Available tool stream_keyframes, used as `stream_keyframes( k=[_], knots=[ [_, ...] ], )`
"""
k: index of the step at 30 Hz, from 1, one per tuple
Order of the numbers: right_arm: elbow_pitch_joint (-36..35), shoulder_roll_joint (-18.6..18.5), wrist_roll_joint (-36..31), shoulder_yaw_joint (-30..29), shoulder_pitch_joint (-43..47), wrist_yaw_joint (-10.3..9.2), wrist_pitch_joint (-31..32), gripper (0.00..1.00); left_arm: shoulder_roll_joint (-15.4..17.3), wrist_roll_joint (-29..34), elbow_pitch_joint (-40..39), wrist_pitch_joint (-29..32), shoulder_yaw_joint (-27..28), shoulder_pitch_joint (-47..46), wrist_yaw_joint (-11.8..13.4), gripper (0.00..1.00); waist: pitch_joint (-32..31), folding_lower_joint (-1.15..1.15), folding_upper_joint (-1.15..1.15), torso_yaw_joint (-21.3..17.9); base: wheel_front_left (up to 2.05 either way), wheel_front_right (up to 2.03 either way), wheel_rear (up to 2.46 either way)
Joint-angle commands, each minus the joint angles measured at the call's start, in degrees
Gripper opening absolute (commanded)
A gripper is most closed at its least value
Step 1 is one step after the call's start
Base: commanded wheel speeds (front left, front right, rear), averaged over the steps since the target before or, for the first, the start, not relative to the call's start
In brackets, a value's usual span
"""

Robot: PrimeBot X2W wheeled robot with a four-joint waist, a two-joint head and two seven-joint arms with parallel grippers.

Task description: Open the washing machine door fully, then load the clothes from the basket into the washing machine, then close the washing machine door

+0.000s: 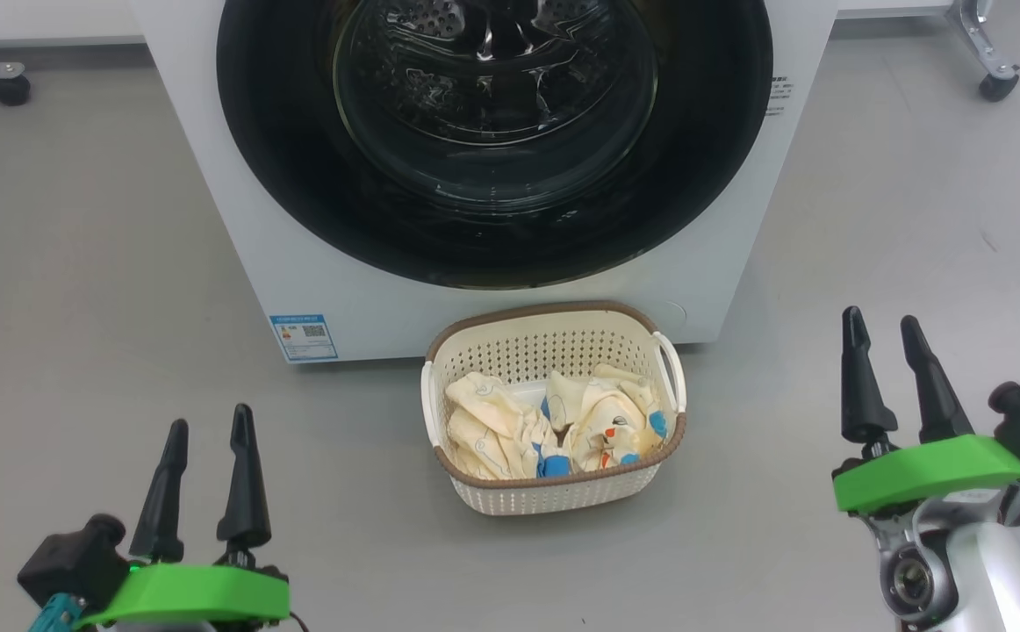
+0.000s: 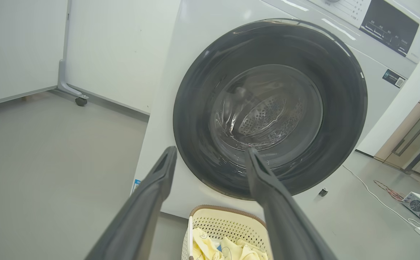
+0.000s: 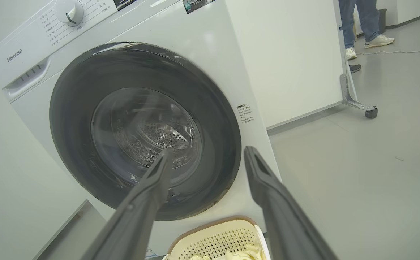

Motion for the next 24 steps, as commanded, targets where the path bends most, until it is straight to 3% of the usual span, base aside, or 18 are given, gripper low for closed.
stream_keyframes(
  k=[1, 9, 15, 24],
  knots=[
    [-1.8, -1.1, -2.4, 1.6, -3.8, -0.15, -1.2, 1.0, 1.0, 2.1, -1.7, -1.0, 1.4, -2.4, -0.4, 1.0, 0.1, 0.0, 0.0, 0.0, 0.0, 0.0, 0.0],
    [-0.3, -1.2, -7.4, 2.6, -4.4, -0.16, -2.4, 1.0, 1.0, 9.8, -0.3, -2.2, 0.8, -2.6, -0.6, 1.0, 0.3, 0.0, 0.0, -0.1, 0.0, 0.0, 0.0],
    [1.8, -1.2, -8.8, 4.1, -5.0, -0.16, -3.4, 1.0, 1.1, 14.3, 2.6, -3.2, 1.0, -2.9, 1.0, 1.0, 0.4, 0.0, 0.0, -0.3, 0.0, 0.0, 0.0],
    [6.3, -1.2, -8.9, 5.1, -5.4, -0.16, -3.4, 1.0, 1.1, 13.1, 7.6, -3.2, 0.2, -3.2, 0.7, 1.0, 0.3, 0.0, 0.0, -0.4, 0.0, 0.0, 0.0]
  ],
)
